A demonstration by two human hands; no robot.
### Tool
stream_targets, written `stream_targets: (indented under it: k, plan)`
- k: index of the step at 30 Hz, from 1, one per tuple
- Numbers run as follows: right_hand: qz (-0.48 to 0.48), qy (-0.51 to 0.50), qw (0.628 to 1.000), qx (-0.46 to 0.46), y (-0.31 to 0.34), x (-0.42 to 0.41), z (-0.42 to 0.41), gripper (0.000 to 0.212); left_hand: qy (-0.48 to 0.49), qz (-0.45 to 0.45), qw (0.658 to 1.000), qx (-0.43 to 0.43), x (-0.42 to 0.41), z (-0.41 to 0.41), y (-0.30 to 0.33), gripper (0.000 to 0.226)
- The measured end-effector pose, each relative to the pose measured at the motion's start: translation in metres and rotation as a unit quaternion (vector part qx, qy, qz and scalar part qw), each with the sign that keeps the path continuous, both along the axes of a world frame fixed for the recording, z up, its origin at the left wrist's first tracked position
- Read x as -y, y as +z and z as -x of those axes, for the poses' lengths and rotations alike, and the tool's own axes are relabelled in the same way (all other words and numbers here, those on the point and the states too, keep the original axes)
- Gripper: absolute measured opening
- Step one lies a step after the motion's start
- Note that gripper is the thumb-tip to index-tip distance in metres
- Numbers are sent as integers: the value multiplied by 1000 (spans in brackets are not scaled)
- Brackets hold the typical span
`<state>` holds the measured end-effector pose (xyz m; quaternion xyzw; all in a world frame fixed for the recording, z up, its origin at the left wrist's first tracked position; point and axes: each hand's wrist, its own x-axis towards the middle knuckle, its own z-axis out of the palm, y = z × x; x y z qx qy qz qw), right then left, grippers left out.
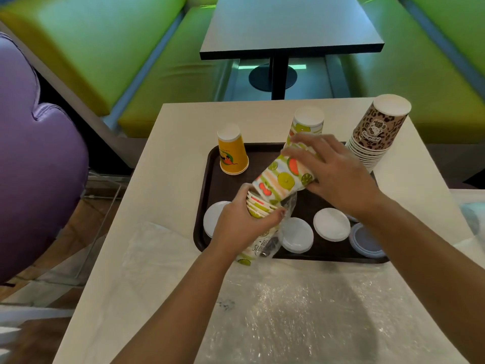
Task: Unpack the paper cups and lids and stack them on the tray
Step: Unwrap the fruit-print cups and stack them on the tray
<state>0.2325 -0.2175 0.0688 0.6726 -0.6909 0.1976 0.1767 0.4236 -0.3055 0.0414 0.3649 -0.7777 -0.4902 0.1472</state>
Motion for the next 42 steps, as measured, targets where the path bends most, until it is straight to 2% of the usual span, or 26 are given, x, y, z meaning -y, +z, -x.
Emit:
stream_targets:
  k: [4, 8, 11, 17, 24, 32, 36, 39, 40, 42]
  plan:
    - [65, -48, 993, 83, 19, 15, 8, 70, 10, -11, 1000, 12, 2, -2, 0, 43]
    - [138, -115, 945, 273, 32, 35, 11, 71, 6, -33, 999, 26, 0, -1, -3, 52]
    - [140, -169, 900, 376, 25, 49, 18, 71, 3, -27, 999, 41, -2, 0, -5, 62]
    - [95, -223, 850, 468, -1, 58, 25, 66, 8, -27, 998, 60, 1, 0, -9, 75]
    - [56, -250, 852, 457, -26, 57, 22, 64, -1, -28, 998, 49, 4, -2, -13, 86]
    - [44, -257, 848, 462, -32, 56, 23, 71, 1, -17, 997, 70, 3, 1, -15, 79]
    - [132, -258, 862, 416, -34, 45, -1, 80, 9, -13, 995, 97, 4, 1, -18, 73]
    - [208, -175, 898, 347, -29, 31, -30, 60, 13, -8, 994, 104, 4, -1, -18, 69]
    - [196, -131, 907, 350, -27, 26, -38, 52, 16, -6, 994, 104, 4, -2, -17, 68]
    - [105, -39, 920, 375, -23, 20, -49, 41, 19, -1, 994, 105, 4, -3, -17, 64]
